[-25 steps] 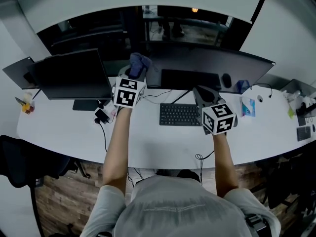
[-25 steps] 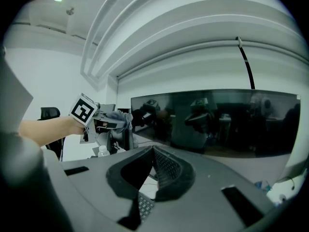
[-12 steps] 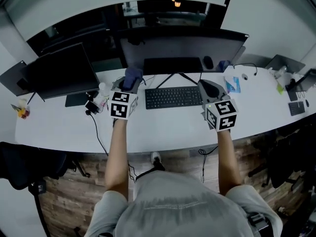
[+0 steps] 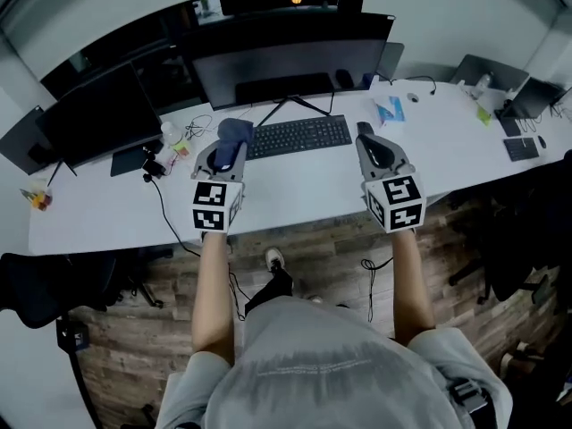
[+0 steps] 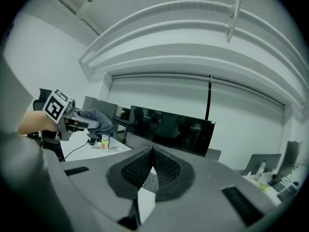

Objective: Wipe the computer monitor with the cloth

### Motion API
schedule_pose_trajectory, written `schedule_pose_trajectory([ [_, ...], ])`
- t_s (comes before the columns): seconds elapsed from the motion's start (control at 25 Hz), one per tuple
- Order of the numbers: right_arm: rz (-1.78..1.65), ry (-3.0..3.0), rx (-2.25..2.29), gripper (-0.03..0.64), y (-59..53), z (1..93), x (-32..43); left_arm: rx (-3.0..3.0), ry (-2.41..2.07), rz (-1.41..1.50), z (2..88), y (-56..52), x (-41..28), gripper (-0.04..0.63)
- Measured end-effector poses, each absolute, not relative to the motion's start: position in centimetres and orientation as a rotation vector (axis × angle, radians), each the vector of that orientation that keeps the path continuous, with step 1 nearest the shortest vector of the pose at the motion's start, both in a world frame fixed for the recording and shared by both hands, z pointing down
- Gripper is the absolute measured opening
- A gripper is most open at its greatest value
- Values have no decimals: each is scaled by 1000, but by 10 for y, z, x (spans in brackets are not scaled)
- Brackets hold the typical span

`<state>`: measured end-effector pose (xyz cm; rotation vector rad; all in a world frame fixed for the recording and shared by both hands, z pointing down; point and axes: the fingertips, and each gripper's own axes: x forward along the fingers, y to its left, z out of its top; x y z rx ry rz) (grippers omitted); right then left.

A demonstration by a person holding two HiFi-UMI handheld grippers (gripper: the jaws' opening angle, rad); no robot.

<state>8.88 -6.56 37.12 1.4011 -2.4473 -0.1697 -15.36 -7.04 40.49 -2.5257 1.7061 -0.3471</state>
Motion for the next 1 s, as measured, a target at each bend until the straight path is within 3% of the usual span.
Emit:
schedule_pose_trajectory([
  [0.4, -219, -2453, 1433, 2, 23, 359, 120, -2504, 1545, -255, 364, 29, -97, 83],
  [1.0, -343, -2499, 1410, 2, 82, 315, 111, -2448, 1427, -176, 314, 91, -74, 83],
])
